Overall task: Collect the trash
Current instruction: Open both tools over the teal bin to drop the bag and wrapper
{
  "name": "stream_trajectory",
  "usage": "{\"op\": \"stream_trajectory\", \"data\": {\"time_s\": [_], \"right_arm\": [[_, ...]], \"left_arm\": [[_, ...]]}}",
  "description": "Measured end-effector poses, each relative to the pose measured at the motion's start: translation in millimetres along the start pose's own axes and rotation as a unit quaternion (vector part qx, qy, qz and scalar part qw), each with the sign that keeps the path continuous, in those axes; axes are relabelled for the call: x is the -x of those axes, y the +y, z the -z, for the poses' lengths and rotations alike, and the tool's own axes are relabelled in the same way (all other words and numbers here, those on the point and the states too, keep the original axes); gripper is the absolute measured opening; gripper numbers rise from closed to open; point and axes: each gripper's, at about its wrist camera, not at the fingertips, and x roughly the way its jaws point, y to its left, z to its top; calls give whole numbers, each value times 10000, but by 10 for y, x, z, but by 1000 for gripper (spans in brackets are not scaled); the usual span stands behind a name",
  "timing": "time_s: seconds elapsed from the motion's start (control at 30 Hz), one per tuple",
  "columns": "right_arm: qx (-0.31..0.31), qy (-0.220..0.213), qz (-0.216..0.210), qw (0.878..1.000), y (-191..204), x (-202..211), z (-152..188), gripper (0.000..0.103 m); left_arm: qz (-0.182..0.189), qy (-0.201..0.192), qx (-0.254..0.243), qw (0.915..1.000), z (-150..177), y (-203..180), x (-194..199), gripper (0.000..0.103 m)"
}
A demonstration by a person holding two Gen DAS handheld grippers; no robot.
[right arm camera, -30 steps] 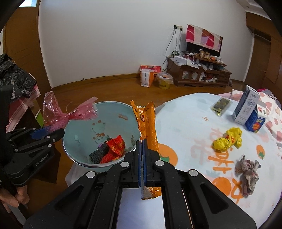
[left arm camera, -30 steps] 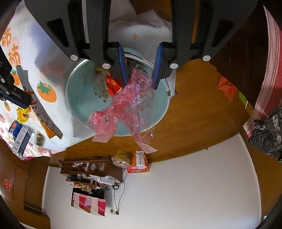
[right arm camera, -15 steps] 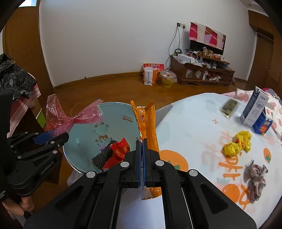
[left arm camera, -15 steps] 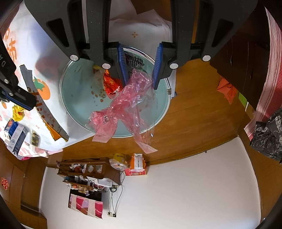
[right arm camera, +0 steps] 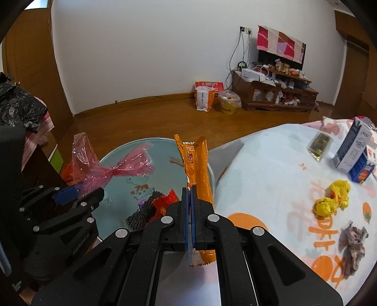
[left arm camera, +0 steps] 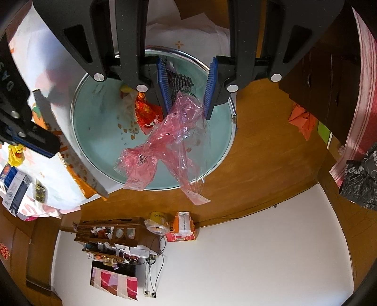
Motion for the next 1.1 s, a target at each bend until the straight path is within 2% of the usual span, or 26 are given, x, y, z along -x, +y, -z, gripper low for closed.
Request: {"op": "stream_trajectory", "data": {"time_s": [0.37, 0.5, 0.57, 0.63, 0.8, 0.97, 1.03, 1.07, 1.1], "right_arm": [[-147, 434, -224, 9987, 12, -364, -4, 3], [-188, 446, -413, 9980, 13, -420, -16, 4], [-259, 359, -530, 9976, -9, -388, -30, 12], [-296, 257, -600, 9974, -31, -344, -43, 29], [-384, 44, -508, 9980, -110, -171, -51, 29], [-427, 2, -245, 9988, -221, -67, 33, 32], [-467, 11, -143, 9988, -252, -36, 66, 46], [-481, -10, -78, 9988, -270, -14, 77, 50], [-481, -45, -13, 9988, -283, 13, 97, 59]], "left_arm": [[-169, 219, -1, 9996, -20, -26, -206, 28], [-222, 291, -10, 9993, -18, -42, -252, 29], [-225, 309, -16, 9993, -12, -57, -256, 29], [-230, 325, -14, 9992, -21, -61, -269, 30], [-275, 290, -50, 9992, -25, -74, -234, 33], [-326, 259, -34, 9991, -11, -62, -197, 53], [-339, 220, -34, 9992, -9, -58, -168, 60], [-357, 191, -36, 9992, -6, -57, -143, 65], [-392, 146, -41, 9991, -4, -60, -111, 68]]}}
